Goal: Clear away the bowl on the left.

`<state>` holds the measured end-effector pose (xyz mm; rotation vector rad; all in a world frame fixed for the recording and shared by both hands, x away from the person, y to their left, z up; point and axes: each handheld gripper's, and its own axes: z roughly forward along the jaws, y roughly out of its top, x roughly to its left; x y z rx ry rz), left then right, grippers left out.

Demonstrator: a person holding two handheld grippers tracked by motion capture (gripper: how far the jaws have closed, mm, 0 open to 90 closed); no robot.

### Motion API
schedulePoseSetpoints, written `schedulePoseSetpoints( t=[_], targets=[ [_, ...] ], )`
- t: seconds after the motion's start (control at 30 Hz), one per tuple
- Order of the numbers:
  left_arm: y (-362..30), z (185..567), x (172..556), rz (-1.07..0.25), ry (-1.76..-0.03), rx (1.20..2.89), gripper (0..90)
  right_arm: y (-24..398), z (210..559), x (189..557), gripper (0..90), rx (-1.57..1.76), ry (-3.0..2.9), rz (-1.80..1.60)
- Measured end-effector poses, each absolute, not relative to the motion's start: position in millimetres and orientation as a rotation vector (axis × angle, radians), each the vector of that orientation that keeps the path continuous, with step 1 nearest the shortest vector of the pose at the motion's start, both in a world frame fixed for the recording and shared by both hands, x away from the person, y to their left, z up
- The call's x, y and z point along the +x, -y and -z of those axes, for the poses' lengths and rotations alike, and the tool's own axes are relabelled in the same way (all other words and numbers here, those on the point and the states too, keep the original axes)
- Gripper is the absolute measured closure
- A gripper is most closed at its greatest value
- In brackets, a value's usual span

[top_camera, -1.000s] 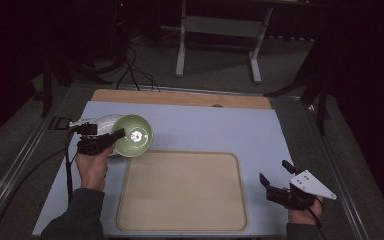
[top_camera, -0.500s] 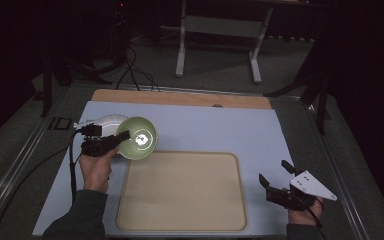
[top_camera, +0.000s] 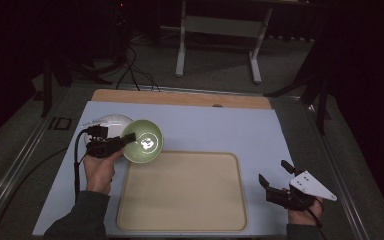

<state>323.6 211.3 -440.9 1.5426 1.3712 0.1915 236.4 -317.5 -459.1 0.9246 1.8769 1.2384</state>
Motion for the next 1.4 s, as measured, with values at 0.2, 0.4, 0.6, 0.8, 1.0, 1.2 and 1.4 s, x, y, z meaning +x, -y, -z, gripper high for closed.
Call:
schedulePoseSetpoints(
  t=[0.2,0.4,0.6,0.8,1.0,1.2,1.4],
  targets=[
    [-204,440,322,-0.187,-1.355,1.568,83.0,318,459,236,13.3,0.923,-1.878,-1.239],
    [-197,441,321,-0.185,-1.352,1.598,82.9,318,459,236,13.4,0.923,-1.877,-1.240],
    [-191,442,320,-0.180,-1.341,1.619,82.9,317,459,236,13.4,0.915,-1.879,-1.239],
    [-184,443,320,-0.174,-1.333,1.633,82.9,317,459,236,13.4,0.912,-1.881,-1.235],
    [-178,446,319,-0.166,-1.329,1.648,82.9,316,459,236,13.4,0.909,-1.882,-1.234],
    [-172,447,318,-0.158,-1.324,1.661,82.9,316,459,235,13.3,0.909,-1.882,-1.233],
    [-167,449,318,-0.158,-1.322,1.680,82.9,316,459,235,13.4,0.908,-1.882,-1.232]
  ],
)
